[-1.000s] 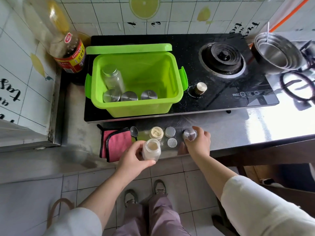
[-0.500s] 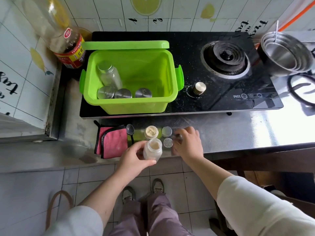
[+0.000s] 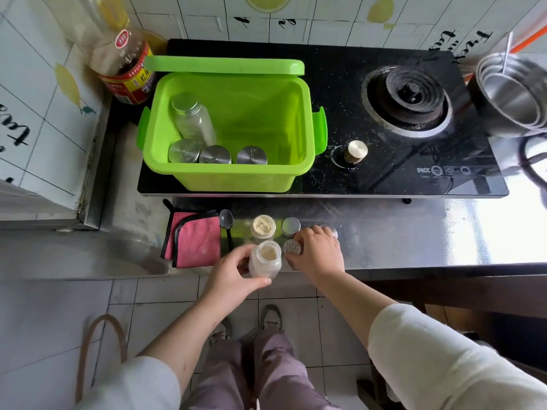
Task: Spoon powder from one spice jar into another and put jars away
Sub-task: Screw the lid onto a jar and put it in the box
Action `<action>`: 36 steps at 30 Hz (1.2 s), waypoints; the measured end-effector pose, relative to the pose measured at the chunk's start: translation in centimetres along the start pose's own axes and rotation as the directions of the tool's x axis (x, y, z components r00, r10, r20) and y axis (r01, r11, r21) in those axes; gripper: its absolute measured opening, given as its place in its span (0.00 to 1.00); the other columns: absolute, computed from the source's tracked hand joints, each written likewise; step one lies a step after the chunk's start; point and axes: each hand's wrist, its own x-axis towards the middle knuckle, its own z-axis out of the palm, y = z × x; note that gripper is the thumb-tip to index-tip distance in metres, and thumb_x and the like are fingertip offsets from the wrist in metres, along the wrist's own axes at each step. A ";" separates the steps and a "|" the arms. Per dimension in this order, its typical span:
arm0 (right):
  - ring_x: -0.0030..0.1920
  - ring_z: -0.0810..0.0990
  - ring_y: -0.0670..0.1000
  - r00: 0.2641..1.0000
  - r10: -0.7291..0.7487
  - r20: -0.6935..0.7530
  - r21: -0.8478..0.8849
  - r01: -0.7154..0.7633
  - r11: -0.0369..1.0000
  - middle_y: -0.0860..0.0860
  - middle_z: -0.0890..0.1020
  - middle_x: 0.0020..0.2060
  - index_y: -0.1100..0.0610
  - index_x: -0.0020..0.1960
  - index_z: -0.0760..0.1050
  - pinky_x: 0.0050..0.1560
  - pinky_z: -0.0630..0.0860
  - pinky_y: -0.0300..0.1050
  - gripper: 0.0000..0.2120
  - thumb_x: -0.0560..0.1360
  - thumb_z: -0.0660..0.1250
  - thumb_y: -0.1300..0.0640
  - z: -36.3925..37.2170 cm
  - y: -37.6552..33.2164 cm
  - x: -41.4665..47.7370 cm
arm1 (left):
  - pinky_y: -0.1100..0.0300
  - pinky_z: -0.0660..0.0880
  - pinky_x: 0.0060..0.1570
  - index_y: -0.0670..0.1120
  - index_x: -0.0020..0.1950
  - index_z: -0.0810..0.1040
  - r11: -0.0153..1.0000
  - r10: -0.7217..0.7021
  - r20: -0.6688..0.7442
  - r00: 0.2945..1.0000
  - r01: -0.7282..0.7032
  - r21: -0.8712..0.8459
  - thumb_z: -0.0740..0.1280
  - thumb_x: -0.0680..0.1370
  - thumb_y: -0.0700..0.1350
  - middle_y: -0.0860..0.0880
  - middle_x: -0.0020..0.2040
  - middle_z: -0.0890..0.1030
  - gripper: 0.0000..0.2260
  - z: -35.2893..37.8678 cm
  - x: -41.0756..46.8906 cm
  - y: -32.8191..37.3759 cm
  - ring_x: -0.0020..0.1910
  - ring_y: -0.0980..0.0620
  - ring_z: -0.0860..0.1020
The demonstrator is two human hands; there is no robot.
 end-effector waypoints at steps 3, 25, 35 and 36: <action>0.59 0.70 0.54 1.000 -0.015 0.026 -0.039 0.016 0.999 0.50 0.77 0.55 0.52 0.59 0.74 0.60 0.68 0.47 0.25 0.68 0.69 0.39 0.1 -0.1 0.1 | 0.53 0.75 0.61 0.61 0.58 0.77 1.000 0.001 0.004 1.000 -0.001 0.003 0.77 0.57 0.53 0.61 0.54 0.81 0.29 0.1 0.1 0.2 0.55 0.62 0.79; 0.40 0.76 0.44 0.957 -0.288 0.024 0.562 0.225 0.796 0.46 0.81 0.44 0.51 0.53 0.81 0.42 0.71 0.31 0.14 0.68 0.74 0.56 -7.2 0.2 -2.5 | 0.66 0.71 0.53 0.51 0.66 0.75 0.987 0.019 0.103 0.995 -0.036 0.160 0.82 0.61 0.46 0.57 0.56 0.80 0.34 1.3 1.1 2.2 0.55 0.57 0.79; 0.46 0.71 0.35 0.913 -0.409 0.003 0.389 0.376 0.841 0.41 0.76 0.47 0.51 0.58 0.80 0.46 0.63 0.23 0.19 0.68 0.75 0.54 -7.4 1.0 -2.5 | 0.71 0.70 0.44 0.55 0.60 0.78 0.985 0.016 0.101 0.995 -0.033 0.171 0.82 0.61 0.45 0.58 0.52 0.81 0.30 1.8 1.2 2.6 0.51 0.58 0.79; 0.47 0.71 0.37 0.909 -0.417 0.004 0.383 0.384 0.840 0.42 0.77 0.48 0.51 0.58 0.80 0.46 0.63 0.23 0.19 0.68 0.75 0.53 -7.4 1.0 -2.5 | 0.69 0.70 0.45 0.55 0.61 0.78 0.984 0.018 0.092 0.996 -0.034 0.176 0.82 0.61 0.45 0.58 0.52 0.81 0.30 1.9 1.3 2.4 0.51 0.57 0.79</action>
